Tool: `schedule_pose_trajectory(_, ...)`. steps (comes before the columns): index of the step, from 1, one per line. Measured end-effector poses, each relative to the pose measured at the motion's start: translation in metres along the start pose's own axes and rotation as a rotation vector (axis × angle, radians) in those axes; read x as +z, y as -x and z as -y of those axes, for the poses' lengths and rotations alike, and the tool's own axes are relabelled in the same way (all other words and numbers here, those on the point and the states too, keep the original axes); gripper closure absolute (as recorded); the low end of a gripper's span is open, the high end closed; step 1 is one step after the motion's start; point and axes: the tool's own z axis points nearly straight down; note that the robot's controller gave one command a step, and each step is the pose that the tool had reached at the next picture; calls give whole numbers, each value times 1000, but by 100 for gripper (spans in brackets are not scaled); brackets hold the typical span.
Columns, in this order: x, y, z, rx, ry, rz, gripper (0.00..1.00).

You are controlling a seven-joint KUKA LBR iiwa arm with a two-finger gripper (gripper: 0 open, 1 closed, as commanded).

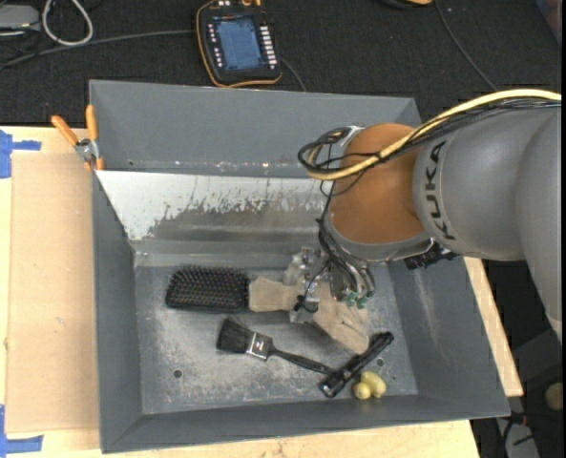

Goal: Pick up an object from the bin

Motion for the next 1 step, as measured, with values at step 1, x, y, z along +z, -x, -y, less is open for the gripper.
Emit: schedule_pose_trajectory(1,-16,0,0,-2,0,-2,100)
